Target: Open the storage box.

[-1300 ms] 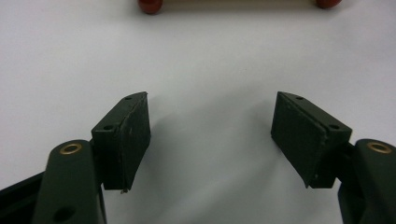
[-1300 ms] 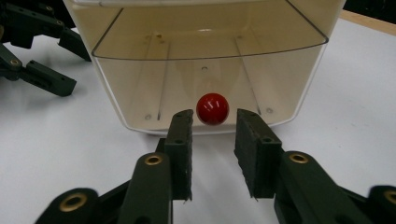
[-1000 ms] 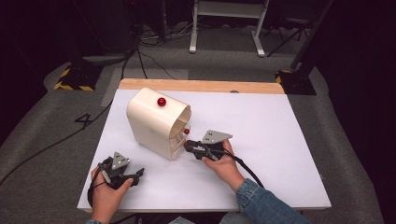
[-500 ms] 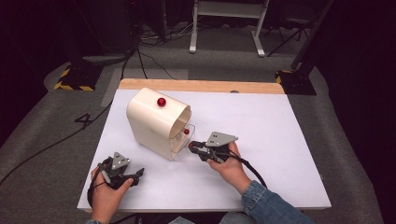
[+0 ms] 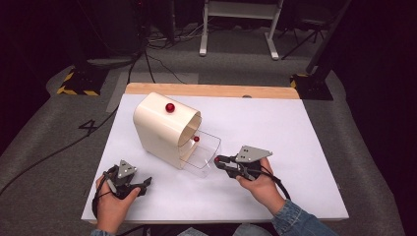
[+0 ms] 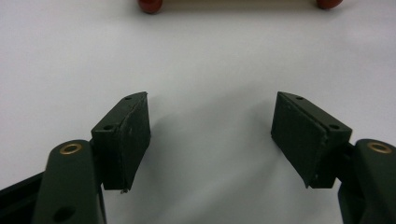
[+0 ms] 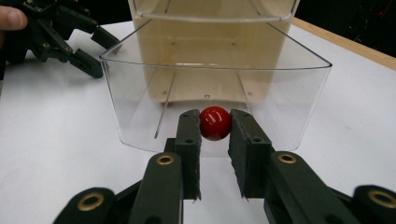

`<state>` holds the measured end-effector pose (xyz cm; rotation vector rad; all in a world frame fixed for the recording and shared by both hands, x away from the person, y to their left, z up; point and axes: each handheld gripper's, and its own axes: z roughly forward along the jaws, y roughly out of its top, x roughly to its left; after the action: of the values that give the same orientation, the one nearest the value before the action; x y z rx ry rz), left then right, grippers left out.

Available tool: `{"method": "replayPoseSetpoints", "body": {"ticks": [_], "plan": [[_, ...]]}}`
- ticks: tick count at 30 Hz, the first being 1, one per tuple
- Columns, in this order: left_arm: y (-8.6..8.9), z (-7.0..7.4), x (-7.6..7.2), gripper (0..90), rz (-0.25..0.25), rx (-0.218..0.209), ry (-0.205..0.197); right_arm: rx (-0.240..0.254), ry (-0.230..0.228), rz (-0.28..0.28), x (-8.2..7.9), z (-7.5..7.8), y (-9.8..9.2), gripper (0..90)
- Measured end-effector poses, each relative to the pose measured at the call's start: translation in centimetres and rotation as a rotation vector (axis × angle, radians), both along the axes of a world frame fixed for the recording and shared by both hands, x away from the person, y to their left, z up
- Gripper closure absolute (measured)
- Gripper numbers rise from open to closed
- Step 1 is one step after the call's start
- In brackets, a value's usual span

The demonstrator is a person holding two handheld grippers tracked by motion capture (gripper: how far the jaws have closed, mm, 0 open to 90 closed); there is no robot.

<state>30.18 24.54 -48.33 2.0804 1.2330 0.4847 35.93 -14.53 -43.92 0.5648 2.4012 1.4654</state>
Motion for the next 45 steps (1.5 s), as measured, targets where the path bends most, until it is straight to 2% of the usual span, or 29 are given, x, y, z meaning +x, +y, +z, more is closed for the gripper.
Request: {"method": "replayPoseSetpoints", "body": {"ticks": [11, 17, 18, 20, 23, 25, 28, 30, 33, 34, 37, 39, 40, 45], "plan": [[0.0, 0.0, 0.0, 28.5, -0.001, 0.001, -0.001, -0.025, 0.018, -0.008, -1.0, -0.6, -1.4, 74.3], [0.0, 0.0, 0.0, 28.5, 0.0, -0.001, 0.001, -0.089, 0.05, -0.023, -1.1, -1.9, -1.8, 74.0], [0.0, 0.0, 0.0, 28.5, -0.001, -0.001, 0.001, -0.097, 0.063, -0.024, -1.1, -2.3, -1.9, 72.2], [0.0, 0.0, 0.0, 28.5, 0.0, -0.001, 0.002, -0.119, 0.078, -0.036, -1.1, -2.5, -1.9, 61.0], [0.0, 0.0, 0.0, 28.5, -0.001, -0.001, 0.002, -0.123, 0.067, -0.042, -1.2, -2.5, -2.0, 58.9], [0.0, 0.0, 0.0, 28.5, 0.0, -0.001, 0.002, -0.112, 0.064, -0.042, -1.4, -2.2, -2.3, 52.7], [0.0, 0.0, 0.0, 28.5, -0.001, -0.001, 0.001, -0.097, 0.066, -0.044, -1.4, -1.9, -2.5, 51.1], [0.0, 0.0, 0.0, 28.5, -0.001, 0.0, 0.001, -0.07, 0.06, -0.05, -1.4, -1.1, -2.8, 50.2], [0.0, 0.0, 0.0, 28.5, 0.0, -0.001, 0.001, -0.055, 0.052, -0.053, -1.3, -0.5, -2.7, 50.3], [0.0, 0.0, 0.0, 28.5, -0.001, -0.001, 0.001, -0.045, 0.039, -0.05, -1.1, 0.3, -2.5, 50.7], [0.0, 0.0, 0.0, 28.5, 0.0, -0.001, 0.001, -0.032, 0.02, -0.045, -0.9, 1.4, -2.1, 52.5], [0.0, 0.0, 0.0, 28.5, 0.0, -0.001, 0.001, -0.029, 0.017, -0.043, -0.8, 1.6, -2.0, 53.5], [0.0, 0.0, 0.0, 28.5, 0.0, 0.0, 0.0, -0.019, 0.009, -0.033, -0.6, 2.4, -1.5, 54.5], [0.0, 0.0, 0.0, 28.5, 0.0, 0.0, -0.002, 0.001, -0.004, -0.02, 0.0, 3.8, -0.5, 55.9]]}}
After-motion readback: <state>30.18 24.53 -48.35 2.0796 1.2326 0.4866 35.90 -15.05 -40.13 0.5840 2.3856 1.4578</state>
